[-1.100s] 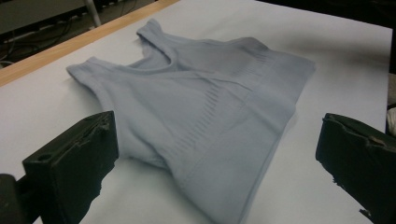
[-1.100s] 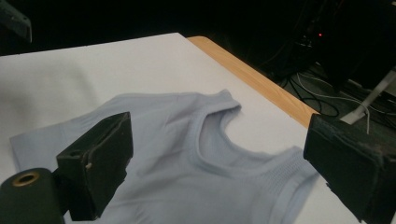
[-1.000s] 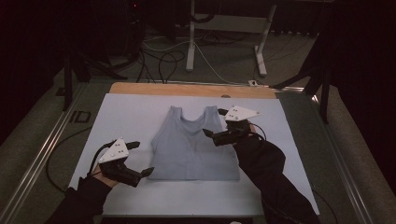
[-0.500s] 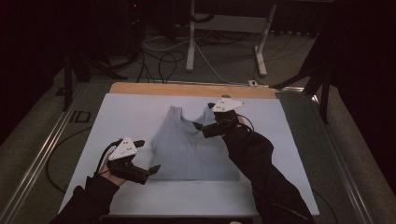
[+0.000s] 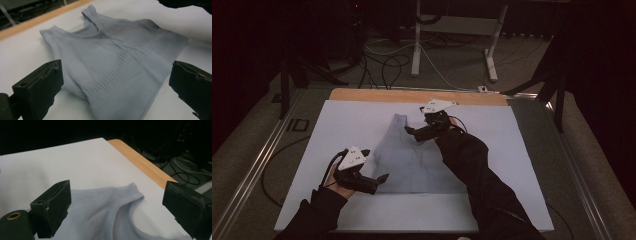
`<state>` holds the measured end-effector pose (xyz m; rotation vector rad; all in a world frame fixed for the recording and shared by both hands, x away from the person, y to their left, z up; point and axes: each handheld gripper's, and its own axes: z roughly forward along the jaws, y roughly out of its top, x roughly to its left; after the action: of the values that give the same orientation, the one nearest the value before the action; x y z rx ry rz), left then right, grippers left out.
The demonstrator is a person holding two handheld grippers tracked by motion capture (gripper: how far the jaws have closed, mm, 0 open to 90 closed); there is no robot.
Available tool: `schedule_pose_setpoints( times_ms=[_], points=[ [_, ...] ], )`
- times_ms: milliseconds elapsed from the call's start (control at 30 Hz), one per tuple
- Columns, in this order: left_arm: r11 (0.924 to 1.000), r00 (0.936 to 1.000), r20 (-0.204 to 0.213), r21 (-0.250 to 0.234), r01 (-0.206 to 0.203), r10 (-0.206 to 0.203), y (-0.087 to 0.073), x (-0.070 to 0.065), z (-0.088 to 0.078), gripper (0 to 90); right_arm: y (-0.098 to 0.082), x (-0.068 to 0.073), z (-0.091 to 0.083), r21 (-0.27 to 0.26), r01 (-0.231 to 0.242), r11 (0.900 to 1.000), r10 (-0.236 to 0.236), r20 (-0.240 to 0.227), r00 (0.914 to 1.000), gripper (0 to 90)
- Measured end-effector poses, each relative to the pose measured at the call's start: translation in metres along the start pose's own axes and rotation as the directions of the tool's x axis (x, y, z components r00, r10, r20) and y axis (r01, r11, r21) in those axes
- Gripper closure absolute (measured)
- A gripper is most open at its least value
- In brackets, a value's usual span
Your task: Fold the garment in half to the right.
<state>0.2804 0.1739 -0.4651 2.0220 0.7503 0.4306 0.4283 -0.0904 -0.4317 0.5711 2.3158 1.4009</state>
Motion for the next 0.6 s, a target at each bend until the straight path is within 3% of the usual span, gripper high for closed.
schedule_pose_setpoints(
  times_ms=[200, 267, 433, 500, 600],
  points=[
    [0.9987, 0.999, 0.01, 0.028, 0.043, -0.043, -0.009, 0.002, 0.006, 0.4, 0.004, 0.001, 0.022, 0.021, 0.011, 1.0, -0.011, -0.012, 0.9999, 8.2],
    [0.9983, 0.9989, -0.003, 0.035, 0.047, -0.047, -0.013, 0.002, 0.008, 0.4, 0.004, 0.001, 0.028, 0.026, 0.014, 1.0, -0.013, -0.019, 0.9997, 8.2],
    [0.9914, 0.9962, 0.017, 0.101, 0.083, -0.085, -0.019, 0.004, 0.012, 0.4, 0.002, 0.003, 0.04, 0.043, 0.016, 0.999, -0.014, -0.035, 0.9993, 8.2],
    [0.99, 0.9971, -0.008, 0.119, 0.076, -0.075, -0.021, 0.003, 0.014, 0.4, 0.002, 0.004, 0.044, 0.045, 0.016, 0.999, -0.015, -0.04, 0.9991, 8.2],
    [0.9842, 0.9951, -0.011, 0.147, 0.099, -0.098, -0.024, 0.005, 0.016, 0.4, 0.002, 0.005, 0.049, 0.05, 0.013, 0.999, -0.011, -0.045, 0.9989, 8.2]
  ],
)
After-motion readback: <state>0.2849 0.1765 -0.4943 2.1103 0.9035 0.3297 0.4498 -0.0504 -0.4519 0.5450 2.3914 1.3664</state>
